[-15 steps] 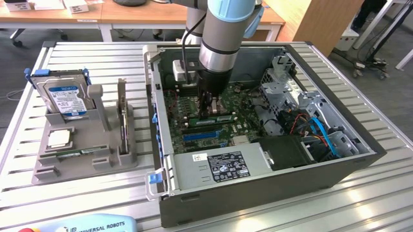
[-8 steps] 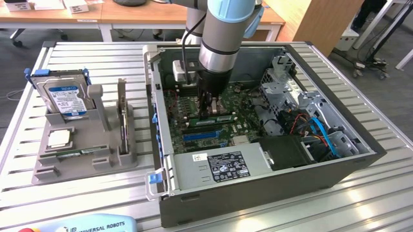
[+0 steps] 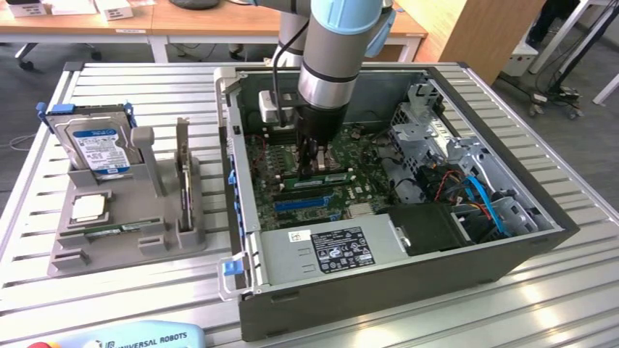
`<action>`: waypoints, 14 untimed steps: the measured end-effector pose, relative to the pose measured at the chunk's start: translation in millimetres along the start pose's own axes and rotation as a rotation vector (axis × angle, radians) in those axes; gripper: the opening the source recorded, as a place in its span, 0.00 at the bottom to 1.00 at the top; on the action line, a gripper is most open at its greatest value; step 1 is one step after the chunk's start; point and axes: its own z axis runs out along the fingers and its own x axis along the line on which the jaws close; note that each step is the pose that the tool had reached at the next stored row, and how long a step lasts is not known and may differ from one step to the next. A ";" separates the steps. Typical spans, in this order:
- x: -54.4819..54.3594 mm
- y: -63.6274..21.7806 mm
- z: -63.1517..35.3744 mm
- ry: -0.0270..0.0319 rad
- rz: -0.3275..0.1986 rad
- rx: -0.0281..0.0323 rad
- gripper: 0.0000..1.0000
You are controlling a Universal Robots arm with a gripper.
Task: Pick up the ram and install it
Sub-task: 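Press down the ram until it locks into place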
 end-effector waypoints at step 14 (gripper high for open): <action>-0.1 0.5 -13.7 0.0000 0.000 0.0000 0.10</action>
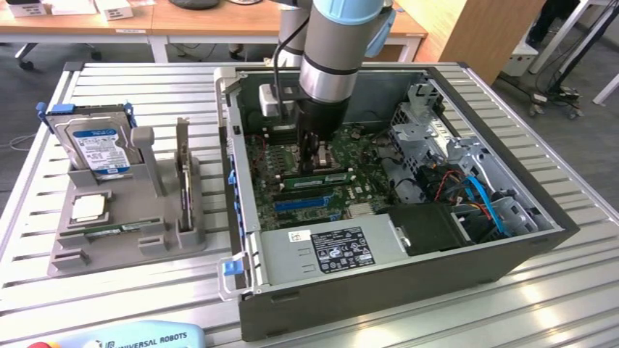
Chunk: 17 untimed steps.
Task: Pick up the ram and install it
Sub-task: 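Press down the ram until it locks into place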
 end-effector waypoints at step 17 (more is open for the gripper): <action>-0.3 1.3 -33.7 0.0005 0.000 0.0000 0.10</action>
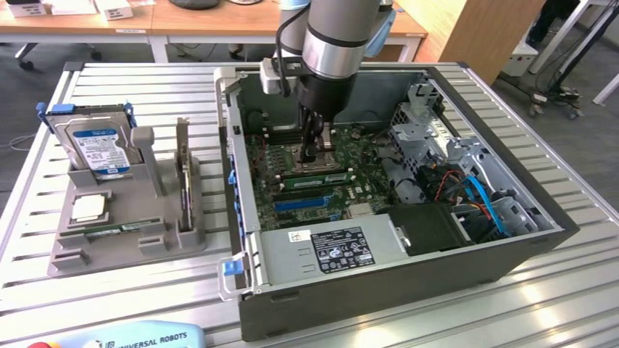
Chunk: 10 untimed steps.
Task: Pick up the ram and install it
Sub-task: 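Press down the ram until it locks into place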
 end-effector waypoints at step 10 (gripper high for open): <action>-0.1 -4.0 -0.2 0.0000 0.000 0.0000 0.10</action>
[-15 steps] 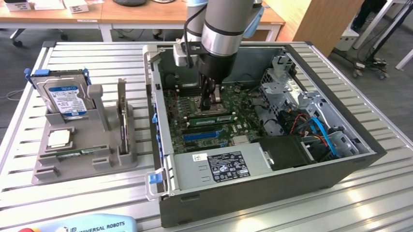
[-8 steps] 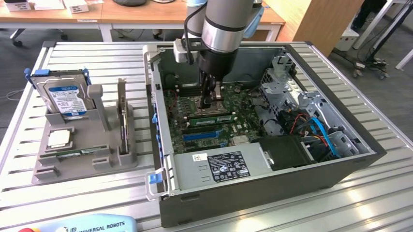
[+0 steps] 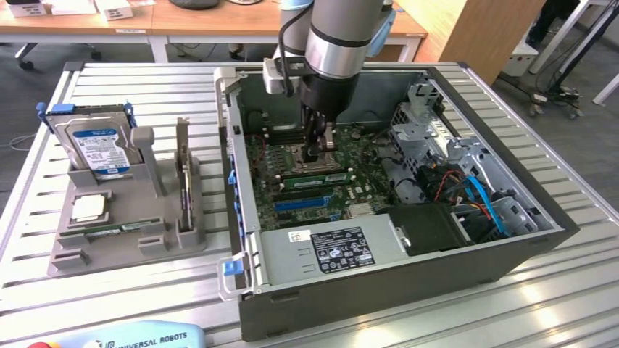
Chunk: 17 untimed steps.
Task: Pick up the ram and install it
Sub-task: 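Press down the ram until it locks into place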
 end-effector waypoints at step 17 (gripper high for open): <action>-0.3 -34.0 -1.3 0.0000 0.000 -0.0005 0.10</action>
